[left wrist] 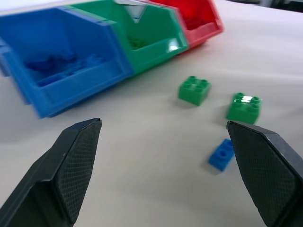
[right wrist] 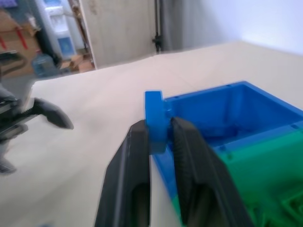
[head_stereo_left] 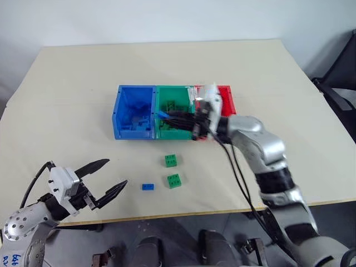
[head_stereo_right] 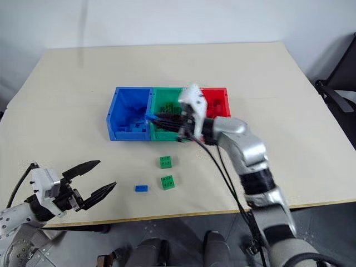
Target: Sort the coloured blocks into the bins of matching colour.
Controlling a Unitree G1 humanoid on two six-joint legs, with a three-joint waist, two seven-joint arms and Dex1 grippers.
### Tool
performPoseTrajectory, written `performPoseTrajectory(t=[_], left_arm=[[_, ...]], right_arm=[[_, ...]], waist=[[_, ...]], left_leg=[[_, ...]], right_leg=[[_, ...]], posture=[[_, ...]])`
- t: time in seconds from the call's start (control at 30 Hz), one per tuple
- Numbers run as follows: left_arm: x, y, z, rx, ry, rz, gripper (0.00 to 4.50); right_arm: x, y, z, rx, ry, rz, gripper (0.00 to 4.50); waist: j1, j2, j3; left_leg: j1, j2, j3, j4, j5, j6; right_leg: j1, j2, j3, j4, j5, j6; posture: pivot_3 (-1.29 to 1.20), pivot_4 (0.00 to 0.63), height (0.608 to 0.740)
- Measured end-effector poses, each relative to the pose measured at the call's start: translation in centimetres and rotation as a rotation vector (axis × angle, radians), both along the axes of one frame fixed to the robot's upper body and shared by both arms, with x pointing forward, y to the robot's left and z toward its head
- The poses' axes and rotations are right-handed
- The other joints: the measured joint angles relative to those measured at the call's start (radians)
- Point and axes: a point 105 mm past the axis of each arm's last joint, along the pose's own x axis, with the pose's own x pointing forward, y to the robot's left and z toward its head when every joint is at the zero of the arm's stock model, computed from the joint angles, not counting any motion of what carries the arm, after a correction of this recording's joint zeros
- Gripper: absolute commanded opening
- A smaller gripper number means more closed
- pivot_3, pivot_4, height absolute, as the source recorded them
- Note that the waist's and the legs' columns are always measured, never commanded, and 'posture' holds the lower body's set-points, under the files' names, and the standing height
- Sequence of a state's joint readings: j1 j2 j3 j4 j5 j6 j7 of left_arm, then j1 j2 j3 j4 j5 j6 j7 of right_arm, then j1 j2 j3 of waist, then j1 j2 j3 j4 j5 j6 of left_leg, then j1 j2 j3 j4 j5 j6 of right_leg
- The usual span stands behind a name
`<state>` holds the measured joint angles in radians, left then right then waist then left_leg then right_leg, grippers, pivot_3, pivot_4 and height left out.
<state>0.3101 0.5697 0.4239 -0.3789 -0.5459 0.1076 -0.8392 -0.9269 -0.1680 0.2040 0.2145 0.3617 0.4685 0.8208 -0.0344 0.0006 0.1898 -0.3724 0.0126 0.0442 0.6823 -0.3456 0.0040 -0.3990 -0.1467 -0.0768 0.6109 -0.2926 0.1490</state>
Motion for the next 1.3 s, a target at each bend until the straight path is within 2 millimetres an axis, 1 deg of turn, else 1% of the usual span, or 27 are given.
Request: performPoseTrajectory(t=[0.07, 0.13, 0.2, 0.3, 0.37, 0.43, 0.5, 0.53, 0.57, 0.6, 0.63, 0.67, 0.73, 0.77, 0.8, 0.9, 0.93, 1.0, 1.03, 1.07, 1.13, 1.17, 1.2, 1.3], left_arm=[[-0.1, 0.1, 0.1, 0.003, -0.011, 0.003, 4.5], [-0.1, 0.2, 0.1, 0.005, -0.016, 0.007, 4.5], [-0.1, 0.2, 0.1, 0.007, -0.022, 0.008, 4.5], [0.0, 0.1, 0.2, 0.01, -0.034, 0.002, 4.5], [0.1, 0.1, 0.1, 0.012, -0.037, 0.001, 4.5], [0.1, 0.2, -0.2, 0.012, -0.029, 0.0, 4.5], [0.1, 0.1, -0.3, 0.013, -0.028, -0.012, 4.5], [0.1, 0.0, -0.2, 0.015, -0.032, -0.022, 4.5], [0.1, -0.1, -0.2, 0.016, -0.033, -0.027, 4.5], [0.3, -0.3, -0.1, 0.018, -0.039, -0.044, 4.5], [0.6, -0.4, 0.0, 0.019, -0.043, -0.06, 4.5], [0.7, -0.3, -0.1, 0.02, -0.04, -0.062, 4.5], [1.1, -0.4, -0.2, 0.033, -0.032, -0.082, 4.5], [1.5, -0.5, -0.2, 0.047, -0.034, -0.093, 4.5], [1.7, -0.5, -0.3, 0.051, -0.028, -0.095, 4.5], [2.4, -1.3, -0.5, 0.047, -0.009, -0.15, 4.5], [2.6, -1.8, -0.6, 0.051, 0.003, -0.185, 4.5], [2.7, -2.2, -0.8, 0.06, 0.028, -0.224, 4.5], [2.9, -2.7, -0.8, 0.063, 0.036, -0.259, 4.5], [3.0, -3.1, -0.8, 0.065, 0.037, -0.282, 4.5], [3.2, -4.0, -0.5, 0.068, 0.026, -0.338, 4.5], [3.4, -4.5, -0.2, 0.073, 0.012, -0.367, 4.5], [3.7, -5.0, 0.2, 0.078, -0.009, -0.393, 4.5], [3.9, -6.0, 0.9, 0.089, -0.051, -0.442, 4.5]], right_arm=[[1.4, 2.3, -0.4, -0.075, -0.029, -0.059, 0.28], [2.6, 3.5, -0.9, -0.124, -0.048, -0.113, 0.28], [4.0, 4.2, -1.4, -0.158, -0.036, -0.182, 1.03], [4.6, 4.9, -1.8, -0.175, -0.034, -0.209, 1.99], [4.7, 5.0, -1.7, -0.158, -0.046, -0.204, 2.64], [4.6, 4.8, -1.2, -0.132, -0.063, -0.194, 3.32], [4.3, 4.4, -0.4, -0.102, -0.103, -0.165, 4.05], [3.8, 3.8, 0.1, -0.077, -0.144, -0.134, 4.46], [3.6, 3.4, 0.3, -0.069, -0.158, -0.122, 4.46], [2.9, 2.1, 0.3, -0.048, -0.185, -0.089, 4.46], [2.0, 0.3, 0.1, -0.029, -0.212, -0.053, 4.46], [1.7, -0.7, -0.3, -0.026, -0.212, -0.042, 4.46], [0.7, -3.7, -1.7, -0.032, -0.206, -0.024, 4.46], [-0.1, -5.6, -2.5, -0.034, -0.202, -0.018, 4.46], [-0.5, -6.6, -3.2, -0.043, -0.193, -0.014, 4.46], [-2.5, -11.0, -5.0, -0.054, -0.198, -0.009, 4.46], [-3.2, -12.9, -5.6, -0.073, -0.201, -0.016, 4.46], [-4.1, -15.7, -6.6, -0.13, -0.185, -0.043, 4.46], [-4.7, -17.7, -7.2, -0.171, -0.17, -0.069, 4.46], [-5.1, -19.2, -7.8, -0.205, -0.149, -0.091, 4.46], [-6.3, -21.6, -8.8, -0.275, -0.124, -0.112, 4.46], [-6.8, -22.3, -9.3, -0.298, -0.109, -0.116, 4.46], [-7.2, -22.8, -9.7, -0.301, -0.097, -0.123, 4.46], [-7.5, -23.0, -10.1, -0.299, -0.082, -0.127, 4.46]], waist=[[0.001, 0.0, 0.0], [0.003, -0.001, 0.0], [0.0, -0.001, 0.0], [-0.004, -0.001, 0.0], [-0.007, -0.001, 0.0], [-0.013, -0.001, 0.0], [-0.018, -0.001, 0.0], [-0.018, -0.001, 0.0], [-0.019, -0.001, -0.001], [-0.012, -0.001, -0.001], [-0.004, -0.002, -0.001], [-0.003, -0.002, -0.001], [0.003, -0.002, -0.001], [0.008, -0.002, -0.001], [0.007, -0.002, -0.001], [0.007, -0.002, -0.001], [0.008, -0.002, -0.001], [0.009, -0.002, -0.001], [0.009, -0.002, -0.001], [0.01, -0.002, -0.001], [0.011, -0.002, -0.001], [0.009, -0.002, -0.001], [0.007, -0.002, -0.001], [0.004, -0.002, -0.001]], left_leg=[[-0.002, 0.0, 0.0, 0.0, 0.0, 0.0], [-0.003, 0.0, -0.001, 0.0, 0.0, 0.001], [-0.004, -0.001, 0.0, 0.0, -0.001, 0.001], [-0.004, -0.001, 0.001, 0.0, -0.001, 0.001], [-0.005, -0.001, 0.002, -0.001, -0.002, 0.001], [-0.005, -0.002, 0.004, -0.001, -0.002, 0.001], [-0.005, -0.001, 0.004, -0.001, -0.002, 0.001], [-0.005, -0.001, 0.004, -0.001, -0.002, 0.001], [-0.005, -0.001, 0.005, -0.001, -0.002, 0.001], [-0.005, -0.001, 0.004, 0.0, -0.002, 0.001], [-0.005, -0.001, 0.004, 0.0, -0.003, 0.002], [-0.005, -0.001, 0.005, 0.0, -0.003, 0.002], [-0.005, -0.002, 0.007, 0.0, -0.004, 0.003], [-0.005, -0.002, 0.009, 0.001, -0.004, 0.003], [-0.005, -0.001, 0.01, 0.001, -0.004, 0.003], [-0.005, -0.001, 0.018, 0.001, -0.004, 0.003], [-0.005, -0.001, 0.019, 0.001, -0.004, 0.003], [-0.004, 0.0, 0.02, 0.001, -0.004, 0.003], [-0.003, 0.0, 0.021, 0.001, -0.004, 0.003], [-0.003, 0.0, 0.021, 0.001, -0.004, 0.003], [-0.002, 0.0, 0.022, 0.001, -0.004, 0.003], [-0.001, 0.001, 0.023, 0.001, -0.004, 0.003], [0.001, 0.001, 0.024, 0.001, -0.004, 0.003], [0.004, 0.002, 0.025, 0.001, -0.003, 0.002]], right_leg=[[-0.003, -0.001, 0.0, 0.002, 0.0, -0.001], [-0.004, -0.001, -0.001, 0.003, 0.001, -0.002], [-0.005, -0.002, -0.001, 0.003, 0.001, -0.002], [-0.007, -0.001, -0.002, 0.003, 0.001, -0.002], [-0.008, -0.001, -0.004, 0.004, 0.001, -0.002], [-0.009, -0.001, -0.005, 0.004, 0.001, -0.002], [-0.009, -0.001, -0.005, 0.003, 0.001, -0.002], [-0.009, -0.001, -0.006, 0.003, 0.001, -0.002], [-0.009, -0.001, -0.006, 0.003, 0.001, -0.002], [-0.009, -0.001, -0.006, 0.003, 0.001, -0.002], [-0.008, -0.001, -0.007, 0.003, 0.001, -0.002], [-0.008, -0.001, -0.006, 0.003, 0.001, -0.002], [-0.008, -0.001, -0.006, 0.002, 0.001, -0.002], [-0.008, -0.001, -0.006, 0.001, 0.001, -0.002], [-0.008, -0.001, -0.006, 0.001, 0.001, -0.002], [-0.008, -0.001, -0.006, 0.0, 0.001, -0.002], [-0.008, -0.001, -0.006, 0.0, 0.001, -0.001], [-0.008, -0.001, -0.006, 0.0, 0.001, -0.001], [-0.008, -0.001, -0.005, -0.001, 0.001, -0.001], [-0.008, -0.001, -0.005, -0.001, 0.001, -0.001], [-0.007, -0.001, -0.005, 0.0, 0.001, -0.001], [-0.006, -0.001, -0.005, -0.001, 0.002, -0.001], [-0.005, -0.001, -0.004, -0.001, 0.002, -0.001], [-0.003, -0.001, -0.003, 0.0, 0.002, 0.0]], posture=[[0.0, 0.15, 0.74], [0.0, 0.15, 0.74], [0.0, 0.15, 0.74], [0.0, 0.15, 0.74], [0.0, 0.15, 0.74], [0.0, 0.15, 0.74], [0.0, 0.15, 0.74], [0.0, 0.15, 0.74], [0.0, 0.15, 0.74], [0.0, 0.15, 0.74], [0.0, 0.15, 0.74], [0.0, 0.15, 0.74], [0.0, 0.15, 0.74], [0.0, 0.15, 0.74], [0.0, 0.15, 0.74], [0.0, 0.15, 0.74], [0.0, 0.15, 0.74], [0.0, 0.15, 0.74], [0.0, 0.15, 0.74], [0.0, 0.15, 0.74], [0.0, 0.15, 0.74], [0.0, 0.15, 0.74], [0.0, 0.15, 0.74], [0.0, 0.15, 0.74]])
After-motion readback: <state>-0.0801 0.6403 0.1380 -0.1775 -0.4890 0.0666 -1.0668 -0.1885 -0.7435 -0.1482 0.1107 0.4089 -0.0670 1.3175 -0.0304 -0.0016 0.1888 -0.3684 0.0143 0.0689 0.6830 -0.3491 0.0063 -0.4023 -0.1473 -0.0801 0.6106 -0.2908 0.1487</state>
